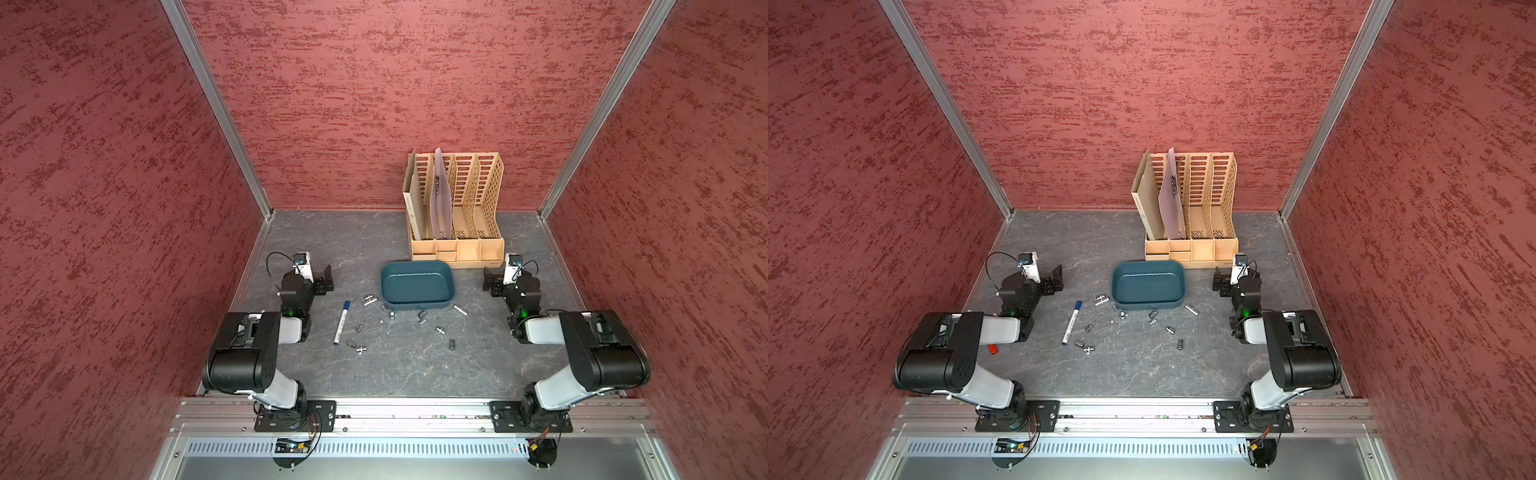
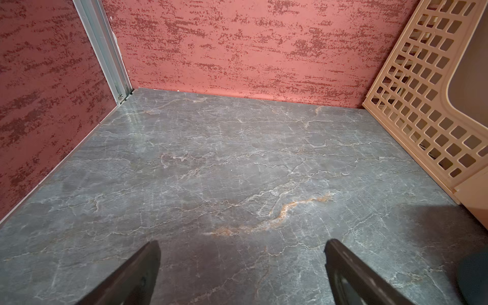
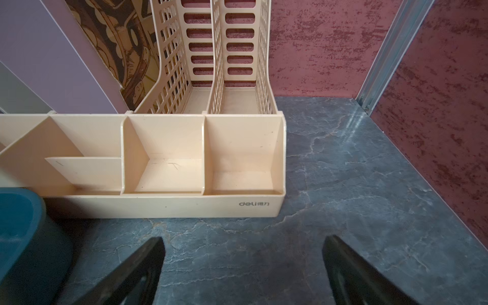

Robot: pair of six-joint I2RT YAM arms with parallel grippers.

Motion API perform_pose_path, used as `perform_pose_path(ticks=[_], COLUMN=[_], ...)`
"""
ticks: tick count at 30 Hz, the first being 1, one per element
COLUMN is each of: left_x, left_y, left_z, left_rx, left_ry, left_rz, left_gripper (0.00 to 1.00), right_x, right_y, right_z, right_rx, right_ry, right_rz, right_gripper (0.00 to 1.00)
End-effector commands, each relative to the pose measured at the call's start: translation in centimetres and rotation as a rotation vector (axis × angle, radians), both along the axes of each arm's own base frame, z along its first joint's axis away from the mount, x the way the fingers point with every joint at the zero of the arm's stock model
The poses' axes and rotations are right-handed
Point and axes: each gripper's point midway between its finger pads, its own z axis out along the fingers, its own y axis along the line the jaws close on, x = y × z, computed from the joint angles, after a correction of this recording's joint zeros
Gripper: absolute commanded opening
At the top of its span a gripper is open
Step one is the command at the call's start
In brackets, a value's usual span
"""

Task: Put the socket on the desktop into the storage box
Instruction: Pick up the socket head at the center of the board.

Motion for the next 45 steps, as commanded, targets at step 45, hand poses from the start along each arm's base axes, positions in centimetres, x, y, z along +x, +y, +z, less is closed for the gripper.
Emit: perform_pose_path(ticks=[45], left_x=[0.1], left_y=[3.2], left_z=[7.1], left_rx=[-0.106], left_ry=[0.079], left_rz=[0.195], left_gripper=[1.0], right_x=[-2.2], right_y=[-0.7], right_z=[8.7], right_rx=[0.11], right_ry=[-0.04], right_rz=[-0.062], right_gripper=[0.98])
